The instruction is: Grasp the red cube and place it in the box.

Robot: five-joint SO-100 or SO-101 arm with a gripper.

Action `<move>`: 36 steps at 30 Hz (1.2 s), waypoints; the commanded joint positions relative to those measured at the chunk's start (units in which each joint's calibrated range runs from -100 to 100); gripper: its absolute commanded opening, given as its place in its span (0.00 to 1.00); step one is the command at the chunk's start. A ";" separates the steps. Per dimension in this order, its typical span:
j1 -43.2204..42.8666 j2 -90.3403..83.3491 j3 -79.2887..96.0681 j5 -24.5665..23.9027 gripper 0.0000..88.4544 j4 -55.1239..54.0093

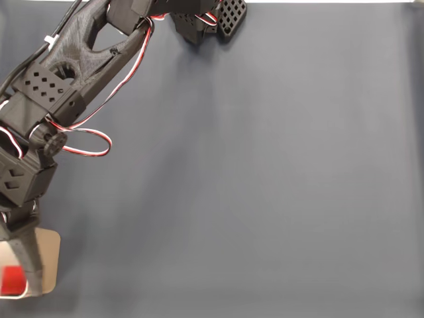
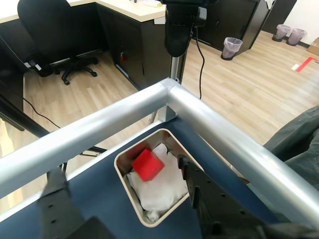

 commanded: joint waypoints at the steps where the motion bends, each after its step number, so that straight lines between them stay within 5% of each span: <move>1: 0.46 -0.99 -2.99 -0.05 0.65 -0.32; 36: 0.53 -1.08 -2.90 -1.51 0.66 -1.71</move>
